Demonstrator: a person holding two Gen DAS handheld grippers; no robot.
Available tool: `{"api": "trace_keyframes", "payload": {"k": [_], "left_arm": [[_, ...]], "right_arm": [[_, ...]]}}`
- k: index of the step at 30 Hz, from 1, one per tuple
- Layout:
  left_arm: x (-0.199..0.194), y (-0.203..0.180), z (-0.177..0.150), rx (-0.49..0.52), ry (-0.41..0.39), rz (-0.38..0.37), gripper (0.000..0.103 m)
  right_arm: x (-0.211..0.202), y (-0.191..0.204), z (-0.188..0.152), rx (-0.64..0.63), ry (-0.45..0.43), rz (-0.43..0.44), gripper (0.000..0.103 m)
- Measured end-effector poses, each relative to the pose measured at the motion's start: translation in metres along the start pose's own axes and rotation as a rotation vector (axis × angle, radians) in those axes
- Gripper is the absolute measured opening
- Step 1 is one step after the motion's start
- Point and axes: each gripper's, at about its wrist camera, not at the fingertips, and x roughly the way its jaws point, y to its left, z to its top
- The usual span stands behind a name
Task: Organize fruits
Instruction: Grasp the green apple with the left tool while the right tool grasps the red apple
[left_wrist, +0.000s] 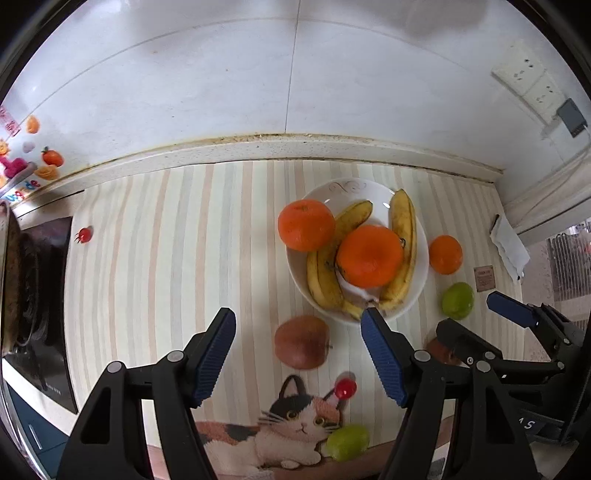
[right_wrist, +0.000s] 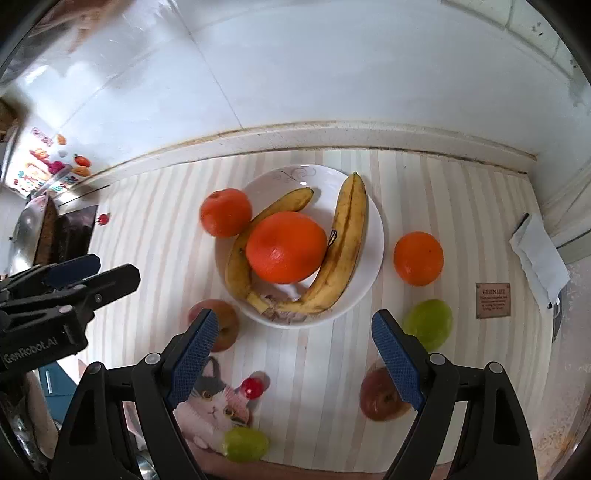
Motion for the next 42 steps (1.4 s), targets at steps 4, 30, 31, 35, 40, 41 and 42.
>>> {"api": "trace_keyframes", "payload": {"k": [4, 30, 31, 35, 40, 41, 42], "left_arm": [[-0.019, -0.003, -0.02, -0.003, -0.047, 0.01, 0.069], [0.086, -0.043, -0.142, 0.06, 0.311, -0.036, 0.069], [0.103, -0.046, -0.149, 0.063, 0.366, -0.064, 0.069], [0.135, -0.056, -0.161, 0.066, 0.455, -0.087, 0.068], [0.141, -0.068, -0.164, 0.103, 0.425, -0.053, 0.057], [0.14, -0.069, -0.163, 0.113, 0.42, -0.043, 0.057], [0.138, -0.068, -0.162, 0.111, 0.408, -0.027, 0.057]], "right_arm": [[-0.023, 0.004, -0.017, -0.014, -0.045, 0.001, 0.088], [0.02, -0.097, -0.105, 0.255, 0.07, 0.064, 0.091], [0.031, -0.103, -0.106, 0.269, 0.084, 0.066, 0.091], [0.064, -0.115, -0.106, 0.288, 0.121, 0.045, 0.091], [0.099, -0.119, -0.103, 0.271, 0.155, 0.012, 0.087], [0.107, -0.119, -0.103, 0.26, 0.164, -0.003, 0.078], [0.109, -0.118, -0.102, 0.252, 0.166, -0.012, 0.07]]}}
